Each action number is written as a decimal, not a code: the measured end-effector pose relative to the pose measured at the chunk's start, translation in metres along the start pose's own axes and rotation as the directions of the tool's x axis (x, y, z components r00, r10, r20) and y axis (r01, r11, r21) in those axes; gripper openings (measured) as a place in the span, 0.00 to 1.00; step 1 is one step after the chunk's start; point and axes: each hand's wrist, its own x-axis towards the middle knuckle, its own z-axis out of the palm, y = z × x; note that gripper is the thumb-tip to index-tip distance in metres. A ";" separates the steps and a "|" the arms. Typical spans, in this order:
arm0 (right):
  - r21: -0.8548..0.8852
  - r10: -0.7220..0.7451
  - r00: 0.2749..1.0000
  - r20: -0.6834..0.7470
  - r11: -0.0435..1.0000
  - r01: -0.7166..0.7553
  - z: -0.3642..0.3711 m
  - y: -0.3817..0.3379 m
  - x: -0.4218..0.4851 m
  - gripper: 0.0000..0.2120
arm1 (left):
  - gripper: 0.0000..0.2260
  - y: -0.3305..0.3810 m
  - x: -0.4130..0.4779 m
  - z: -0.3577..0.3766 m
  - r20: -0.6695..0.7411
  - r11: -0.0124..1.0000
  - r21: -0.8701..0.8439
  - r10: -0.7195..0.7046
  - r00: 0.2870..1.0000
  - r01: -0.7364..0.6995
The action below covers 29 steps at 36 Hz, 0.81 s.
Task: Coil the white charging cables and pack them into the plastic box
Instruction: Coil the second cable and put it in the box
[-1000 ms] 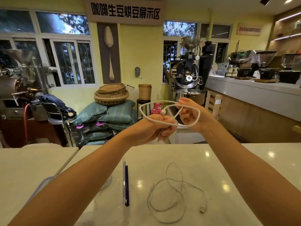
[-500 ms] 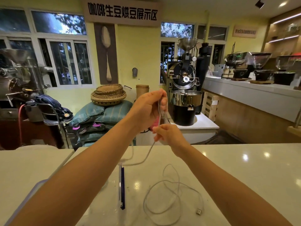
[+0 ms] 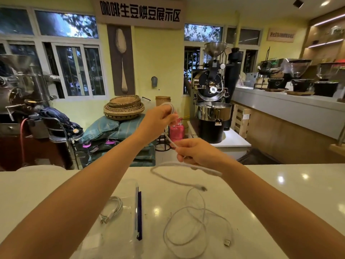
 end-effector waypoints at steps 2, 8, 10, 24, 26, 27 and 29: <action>-0.140 -0.005 1.000 -0.015 0.990 0.003 -0.008 -0.007 -0.001 0.07 | 0.10 -0.002 -0.005 0.001 0.067 0.995 0.100 0.015 0.998 -0.022; 0.124 0.074 0.994 0.085 0.989 -0.084 -0.040 -0.024 -0.006 0.10 | 0.16 -0.006 -0.015 0.006 0.242 0.946 0.320 -0.126 0.962 0.044; 0.371 0.059 0.991 0.120 0.923 -0.100 -0.049 -0.022 -0.006 0.13 | 0.15 -0.007 -0.020 0.006 0.276 0.976 0.182 -0.170 0.946 0.122; 0.716 -0.080 0.979 -0.187 0.671 0.192 -0.052 -0.004 0.011 0.13 | 0.15 0.015 -0.036 0.010 0.440 0.920 -0.273 -0.141 0.887 0.282; 0.747 -0.108 0.977 -0.184 0.631 0.210 -0.049 0.000 0.016 0.09 | 0.15 0.017 -0.035 0.010 0.435 0.896 -0.324 -0.145 0.889 0.305; 0.762 -0.119 0.976 -0.183 0.610 0.217 -0.047 0.001 0.019 0.09 | 0.15 0.017 -0.034 0.011 0.444 0.875 -0.363 -0.140 0.885 0.321; 0.785 -0.146 0.972 -0.184 0.573 0.235 -0.043 0.004 0.022 0.14 | 0.15 0.018 -0.033 0.013 0.465 0.825 -0.444 -0.122 0.877 0.350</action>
